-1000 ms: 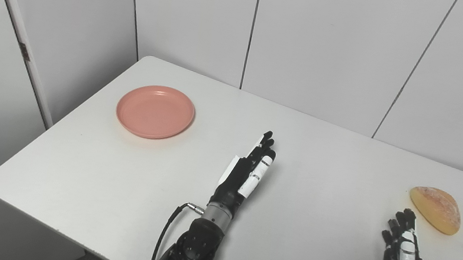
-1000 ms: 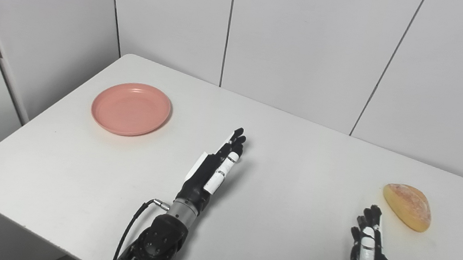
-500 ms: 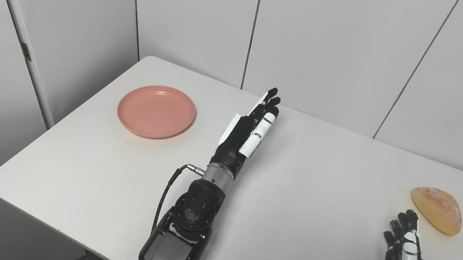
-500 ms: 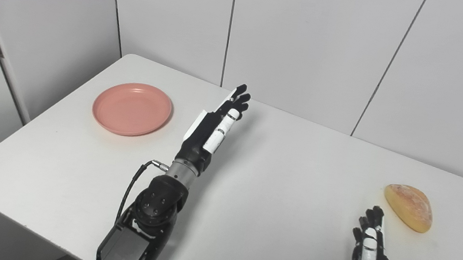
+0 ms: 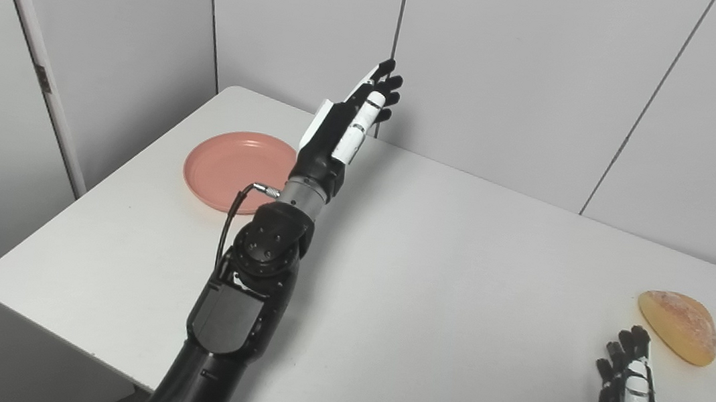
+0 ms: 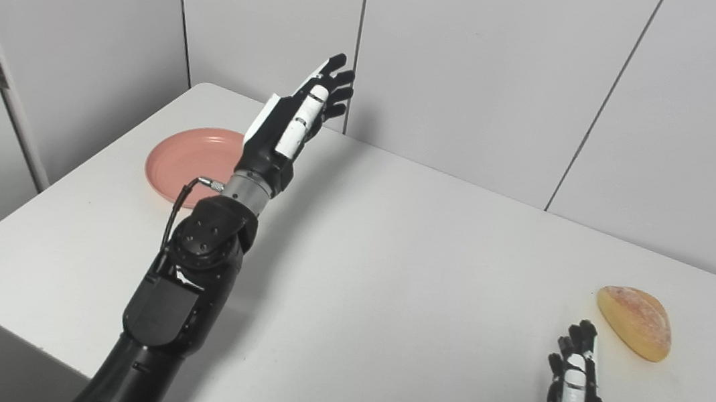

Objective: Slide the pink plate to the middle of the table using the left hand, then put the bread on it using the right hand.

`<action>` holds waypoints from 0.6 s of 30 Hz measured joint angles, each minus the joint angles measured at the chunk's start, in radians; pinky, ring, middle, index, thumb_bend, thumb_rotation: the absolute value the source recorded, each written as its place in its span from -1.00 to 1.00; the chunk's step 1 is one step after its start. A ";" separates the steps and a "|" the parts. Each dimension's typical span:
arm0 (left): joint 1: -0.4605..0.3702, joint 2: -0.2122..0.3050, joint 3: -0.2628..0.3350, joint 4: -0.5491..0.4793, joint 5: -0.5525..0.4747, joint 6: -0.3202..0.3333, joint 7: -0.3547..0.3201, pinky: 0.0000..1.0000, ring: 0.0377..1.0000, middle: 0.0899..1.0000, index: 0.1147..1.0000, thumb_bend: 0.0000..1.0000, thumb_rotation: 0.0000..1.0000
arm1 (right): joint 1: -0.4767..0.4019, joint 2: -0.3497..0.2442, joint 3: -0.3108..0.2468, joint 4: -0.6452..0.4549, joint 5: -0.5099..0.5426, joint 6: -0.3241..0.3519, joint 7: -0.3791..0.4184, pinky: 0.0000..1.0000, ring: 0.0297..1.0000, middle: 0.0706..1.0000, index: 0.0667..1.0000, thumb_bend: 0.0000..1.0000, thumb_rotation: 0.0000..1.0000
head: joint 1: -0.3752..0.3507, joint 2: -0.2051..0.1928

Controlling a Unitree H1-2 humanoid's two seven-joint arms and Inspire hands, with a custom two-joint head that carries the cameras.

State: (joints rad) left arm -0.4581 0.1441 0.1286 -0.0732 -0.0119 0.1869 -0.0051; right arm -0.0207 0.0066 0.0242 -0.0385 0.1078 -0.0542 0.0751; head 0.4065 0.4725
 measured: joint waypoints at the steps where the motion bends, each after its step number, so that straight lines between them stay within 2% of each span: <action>1: -0.013 0.014 0.009 0.008 -0.007 0.002 0.000 0.84 0.81 0.82 0.81 -0.14 1.00 | 0.000 0.000 -0.001 0.000 0.000 0.000 0.000 1.00 1.00 1.00 1.00 -0.77 1.00 | 0.000 0.000; 6: -0.041 0.053 0.037 0.025 -0.010 0.034 0.007 0.91 0.83 0.83 0.80 -0.12 1.00 | 0.001 0.000 -0.002 -0.001 -0.001 0.000 -0.003 1.00 1.00 1.00 1.00 -0.77 1.00 | 0.005 -0.002; 10: -0.063 0.067 0.074 0.059 -0.037 0.043 0.006 0.83 0.81 0.83 0.81 -0.20 1.00 | 0.001 0.001 -0.002 -0.001 -0.001 0.000 -0.002 1.00 1.00 1.00 1.00 -0.76 1.00 | 0.008 -0.003; 14: -0.098 0.112 0.107 0.093 -0.051 0.043 0.007 0.77 0.79 0.80 0.78 -0.22 1.00 | 0.002 0.000 -0.001 -0.003 -0.003 0.000 -0.002 1.00 1.00 1.00 1.00 -0.78 1.00 | 0.012 -0.006; 18: -0.116 0.151 0.129 0.123 -0.051 0.042 0.010 0.79 0.80 0.81 0.77 -0.19 1.00 | 0.002 0.000 -0.003 -0.003 -0.004 0.000 -0.002 1.00 1.00 1.00 1.00 -0.80 1.00 | 0.015 -0.006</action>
State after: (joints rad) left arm -0.5743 0.2951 0.2573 0.0502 -0.0626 0.2294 0.0052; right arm -0.0188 0.0069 0.0216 -0.0411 0.1041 -0.0540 0.0730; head 0.4218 0.4663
